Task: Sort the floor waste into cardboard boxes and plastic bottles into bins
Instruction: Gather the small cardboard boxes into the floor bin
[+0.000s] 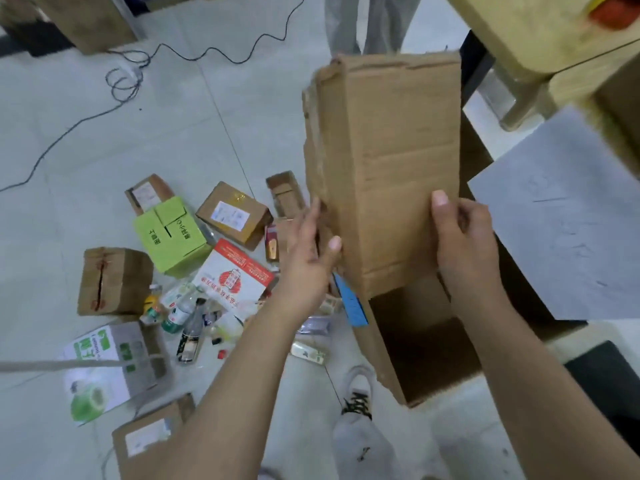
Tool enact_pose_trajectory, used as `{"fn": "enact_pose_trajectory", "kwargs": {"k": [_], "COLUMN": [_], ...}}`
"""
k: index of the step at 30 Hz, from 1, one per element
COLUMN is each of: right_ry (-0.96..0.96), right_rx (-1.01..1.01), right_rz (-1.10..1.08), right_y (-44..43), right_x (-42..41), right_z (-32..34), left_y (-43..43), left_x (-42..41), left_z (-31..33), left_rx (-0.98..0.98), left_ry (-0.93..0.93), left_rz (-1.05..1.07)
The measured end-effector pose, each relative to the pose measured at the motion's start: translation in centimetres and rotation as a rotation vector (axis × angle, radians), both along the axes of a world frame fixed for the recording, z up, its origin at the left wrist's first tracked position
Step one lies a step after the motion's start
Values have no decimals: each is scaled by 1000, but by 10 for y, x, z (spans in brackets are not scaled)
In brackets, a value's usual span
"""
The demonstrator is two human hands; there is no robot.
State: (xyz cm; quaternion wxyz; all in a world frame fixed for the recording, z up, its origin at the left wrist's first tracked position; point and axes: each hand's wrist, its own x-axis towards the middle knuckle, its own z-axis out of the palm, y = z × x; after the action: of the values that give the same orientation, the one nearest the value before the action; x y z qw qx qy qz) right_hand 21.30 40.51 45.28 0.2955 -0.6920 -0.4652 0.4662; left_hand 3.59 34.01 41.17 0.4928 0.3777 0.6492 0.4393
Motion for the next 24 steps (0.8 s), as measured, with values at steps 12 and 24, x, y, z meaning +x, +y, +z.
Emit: {"fn": "enact_pose_trajectory", "kwargs": {"k": [12,24], "right_ry": [-271,-374], "right_rx": [-222,-509], "right_rz": [-3,478], "right_y": [-31,-58], "right_x": [112,94], "right_z": [-87,-137], "left_y": [-1,-27], "left_x": [148,131], "left_z": [-39,-80], "left_rx": [-442,-728], "left_ry": [-299,-248], "left_rz": [-141,-88]}}
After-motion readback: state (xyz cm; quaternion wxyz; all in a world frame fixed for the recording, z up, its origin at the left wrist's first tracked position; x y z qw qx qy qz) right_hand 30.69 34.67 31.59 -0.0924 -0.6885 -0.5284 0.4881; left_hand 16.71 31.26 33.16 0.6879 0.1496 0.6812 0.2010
